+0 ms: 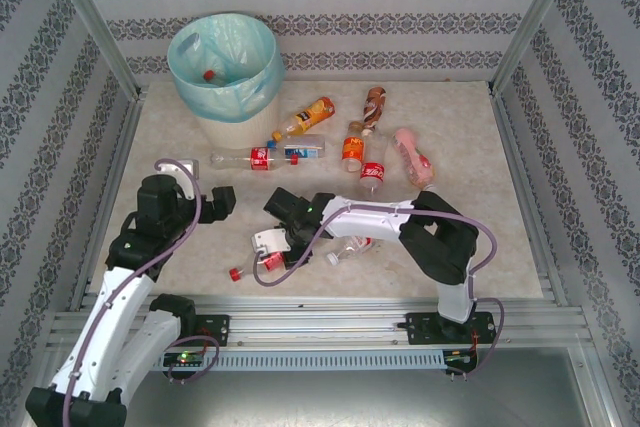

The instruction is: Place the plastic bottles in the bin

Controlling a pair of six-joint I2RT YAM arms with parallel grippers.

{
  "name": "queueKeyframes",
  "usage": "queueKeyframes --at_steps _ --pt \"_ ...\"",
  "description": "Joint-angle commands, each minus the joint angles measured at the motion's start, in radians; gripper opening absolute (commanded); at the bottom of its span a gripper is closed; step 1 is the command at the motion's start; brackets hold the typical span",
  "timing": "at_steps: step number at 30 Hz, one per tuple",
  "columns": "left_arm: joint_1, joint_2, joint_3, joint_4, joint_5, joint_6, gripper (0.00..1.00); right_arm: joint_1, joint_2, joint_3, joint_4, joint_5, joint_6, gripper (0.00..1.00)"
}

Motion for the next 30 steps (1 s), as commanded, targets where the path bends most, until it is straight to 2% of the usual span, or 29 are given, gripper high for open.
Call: queueKeyframes --at_steps 1,8,12,16,20,24,30 --pt "-0.007 -0.027 0.107 0.015 -0.064 0.042 1.0 0.009 -0.109 0.033 -0.006 -0.066 0.056 0.52" --pt "-0.008 0.039 0.372 0.026 -0.031 0.112 1.0 -0.064 -0.274 0.048 0.075 -0.168 0.328 0.52" --pt "-0.007 0.088 0.485 0.069 0.152 0.134 1.0 -0.161 -0.378 0.019 0.131 -0.201 0.5 0.49" --pt "-0.008 0.158 0.533 0.16 0.365 0.043 0.97 -0.274 -0.477 -0.032 0.202 -0.282 0.651 0.48" --pt "-0.009 0.219 0.497 0.361 0.63 -0.109 0.94 -0.364 -0.545 -0.063 0.277 -0.334 0.801 0.46" --pt "-0.011 0.256 0.46 0.529 0.736 -0.236 0.93 -0.4 -0.595 -0.077 0.335 -0.34 0.906 0.46" --pt "-0.02 0.315 0.451 0.605 0.779 -0.313 0.88 -0.392 -0.607 -0.058 0.408 -0.413 1.004 0.46"
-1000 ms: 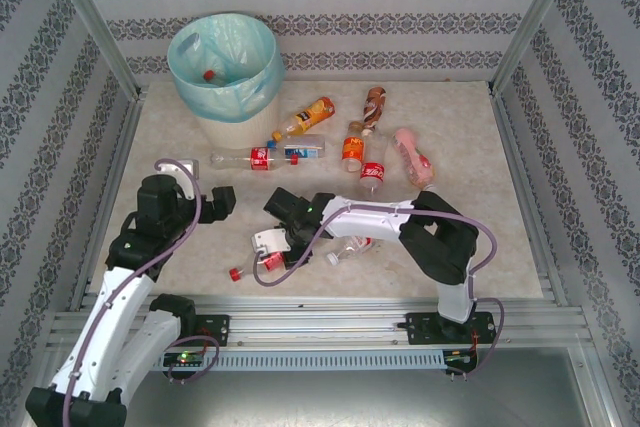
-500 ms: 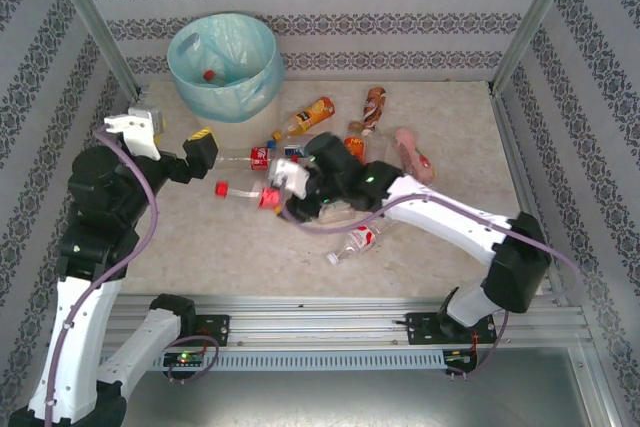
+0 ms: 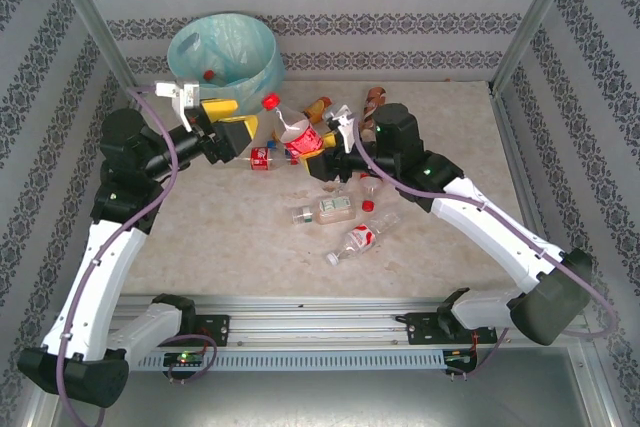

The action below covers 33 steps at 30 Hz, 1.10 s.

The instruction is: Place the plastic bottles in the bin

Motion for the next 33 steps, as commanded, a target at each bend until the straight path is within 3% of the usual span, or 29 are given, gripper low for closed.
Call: queueKeyframes --at_steps 1,9,16,22,28,31,33 --pt "-0.015 0.017 0.005 0.152 0.096 -0.097 0.86 0.011 -0.011 0.013 0.085 -0.074 0.104 0.46" --pt "-0.034 0.037 -0.002 0.198 0.125 -0.129 0.79 0.064 0.013 0.051 0.095 -0.075 0.111 0.46" --pt "-0.049 0.045 -0.006 0.198 0.125 -0.12 0.66 0.107 0.032 0.062 0.106 -0.087 0.114 0.46" --pt "-0.057 0.04 -0.013 0.224 0.116 -0.122 0.36 0.114 0.04 0.059 0.109 -0.085 0.116 0.47" --pt "-0.058 0.026 -0.022 0.212 0.07 -0.102 0.17 0.114 0.045 0.068 0.101 -0.098 0.101 0.49" --pt "-0.058 0.027 -0.022 0.209 0.046 -0.097 0.1 0.116 0.046 0.07 0.099 -0.1 0.092 0.59" --pt "-0.057 0.027 -0.021 0.202 0.021 -0.093 0.04 0.116 0.041 0.061 0.098 -0.07 0.083 0.75"
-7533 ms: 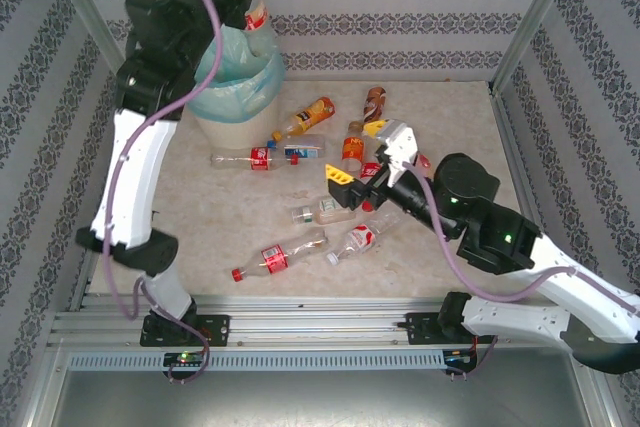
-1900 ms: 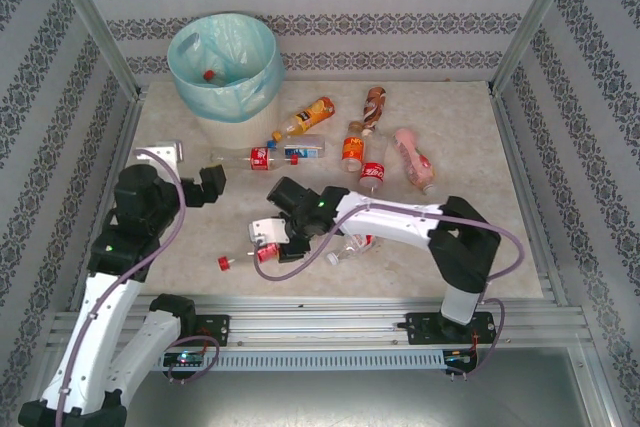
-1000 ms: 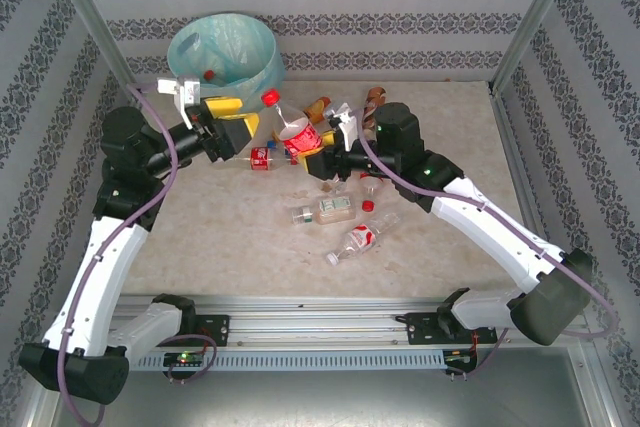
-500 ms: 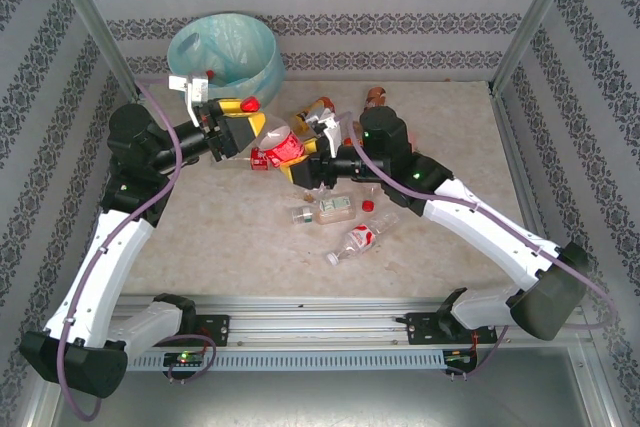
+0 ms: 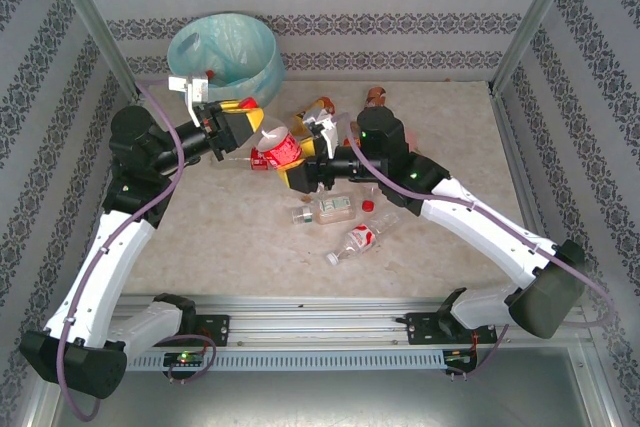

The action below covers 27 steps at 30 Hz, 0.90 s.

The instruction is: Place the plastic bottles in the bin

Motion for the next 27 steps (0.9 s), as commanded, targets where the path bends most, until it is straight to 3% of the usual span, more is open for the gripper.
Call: queueKeyframes --at_steps 1,6,11,19,23,27 --pt "-0.011 -0.018 0.001 0.036 -0.049 0.029 0.02 0.011 -0.004 0.021 0.014 0.026 -0.022 0.8" --pt "-0.011 -0.018 0.02 -0.018 -0.095 0.06 0.0 0.009 -0.027 -0.001 0.005 0.069 -0.071 0.93" --pt "-0.012 -0.018 0.034 -0.04 -0.128 0.081 0.0 0.009 -0.038 0.0 -0.006 0.1 -0.101 0.95" --pt "-0.012 0.006 0.125 -0.102 -0.211 0.146 0.0 0.017 -0.116 -0.027 0.0 0.291 -0.175 0.95" --pt "-0.013 0.056 0.264 -0.2 -0.37 0.245 0.0 0.025 -0.162 -0.034 0.018 0.393 -0.207 0.96" --pt "-0.005 0.17 0.475 -0.364 -0.647 0.286 0.0 0.035 -0.205 -0.03 0.033 0.45 -0.232 0.96"
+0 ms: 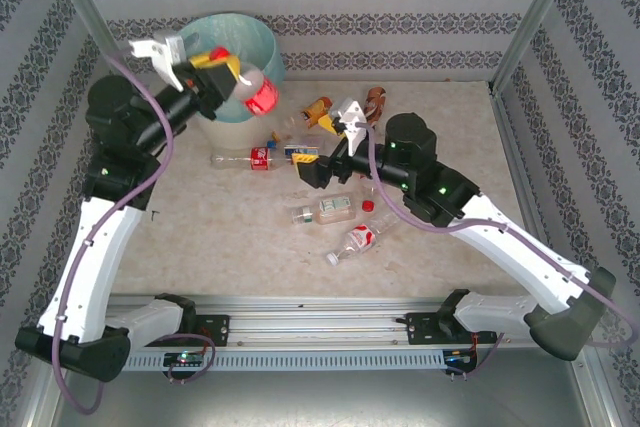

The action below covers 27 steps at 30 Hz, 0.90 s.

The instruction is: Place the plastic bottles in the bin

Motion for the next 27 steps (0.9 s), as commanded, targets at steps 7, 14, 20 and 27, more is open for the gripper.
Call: queueKeyframes --at_steps 7,14,20,27 --pt "0.01 0.235 0.361 -0.141 -0.353 0.151 0.0 0.024 -0.102 -0.055 0.027 0.126 -0.038 0.96" --pt "0.01 0.375 0.502 -0.196 -0.497 0.241 0.0 0.046 -0.162 -0.13 0.017 0.194 0.043 0.95" --pt "0.024 0.511 0.633 -0.256 -0.596 0.36 0.0 0.05 -0.172 -0.151 -0.008 0.254 0.092 0.93" --pt "0.053 0.658 0.726 -0.317 -0.589 0.392 0.0 0.071 -0.077 -0.084 -0.021 0.193 0.144 0.93"
